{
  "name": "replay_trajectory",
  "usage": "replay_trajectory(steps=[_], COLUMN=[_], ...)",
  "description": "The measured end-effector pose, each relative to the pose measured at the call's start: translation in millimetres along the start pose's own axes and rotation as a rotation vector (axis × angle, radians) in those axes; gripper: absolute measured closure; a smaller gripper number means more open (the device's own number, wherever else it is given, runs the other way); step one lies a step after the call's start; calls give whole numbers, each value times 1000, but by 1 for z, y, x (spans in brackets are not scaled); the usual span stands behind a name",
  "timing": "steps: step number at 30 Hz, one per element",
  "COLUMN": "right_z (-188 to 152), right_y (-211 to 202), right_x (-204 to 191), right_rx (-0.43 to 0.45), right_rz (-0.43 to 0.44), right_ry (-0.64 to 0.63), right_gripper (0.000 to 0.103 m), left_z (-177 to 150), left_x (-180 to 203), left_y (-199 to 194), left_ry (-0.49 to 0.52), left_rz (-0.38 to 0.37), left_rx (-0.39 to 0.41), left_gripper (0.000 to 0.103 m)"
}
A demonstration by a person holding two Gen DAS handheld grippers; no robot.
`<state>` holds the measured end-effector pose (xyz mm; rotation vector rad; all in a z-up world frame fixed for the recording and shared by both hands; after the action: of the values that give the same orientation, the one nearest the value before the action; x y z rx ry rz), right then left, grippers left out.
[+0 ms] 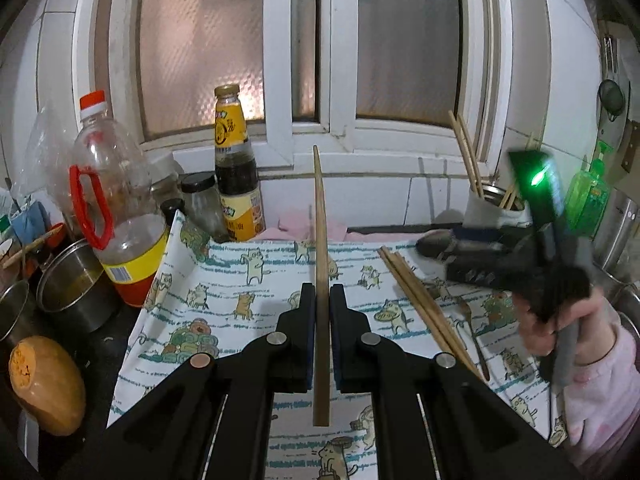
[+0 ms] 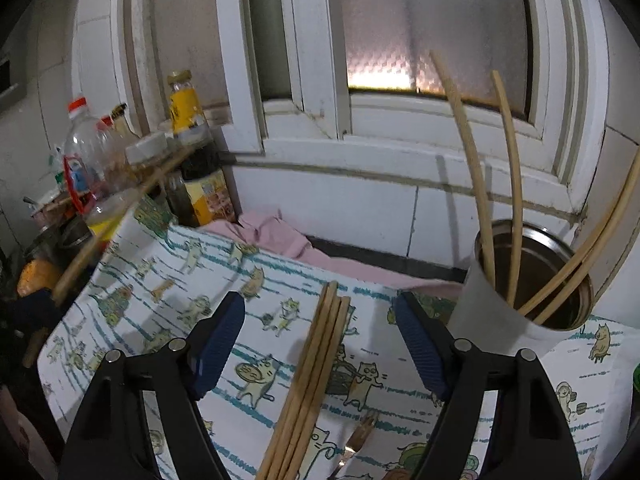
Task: Organize utensils
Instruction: 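Close the right gripper on loose chopsticks while the left gripper holds its chopstick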
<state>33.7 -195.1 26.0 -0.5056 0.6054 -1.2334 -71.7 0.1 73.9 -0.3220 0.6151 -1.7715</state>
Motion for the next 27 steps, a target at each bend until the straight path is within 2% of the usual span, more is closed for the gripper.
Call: replay_trajectory(steps=[4,7,11,16,20,23,24,25,27], right_z=[-9,-12,-16,-21,-22,-21,-21,-21,-21], right_y=[22,34,51,66,76,80,81,81,77], right_x=[-5,-4,-1,1,8,4,3,2,2], right_rx=[-76,-107,-157,-207,-236,-249,-254,-253,-253], right_rz=[-9,-14,-73,-87,-96,-134,-144,-150,-144], right_ry=[-23,-19,-9,-15,35,33,41,48,66], right_gripper=[52,61,65,70,75,77,80,87,88], left_z=[9,12,11,15,23,30,33,35,38], left_x=[-4,-4,1,-3,-7,-12,-13,-15,-19], left_y=[0,-4,-6,3,3,-1,-3,-4,-6], left_ry=[-11,7,68,66,63,55,52,55,55], left_rz=[-13,-28,-23,-71,-125,-147,-147,-148,-151], left_rx=[11,23,8,17,35,50,59,68,82], left_gripper=[97,97,97,97,97,97,97,97,97])
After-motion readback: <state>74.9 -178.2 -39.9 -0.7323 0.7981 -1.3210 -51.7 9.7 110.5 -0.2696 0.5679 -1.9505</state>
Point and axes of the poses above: each gripper's, at about its wrist camera, not at the fingertips, and y roughly the way its jaws point, x to its right, z to its top, the point moved 1 cm from there along y, roughly the way its jaws point, and after that the axes turned 6 degrees about y, right-handed, at the moved point
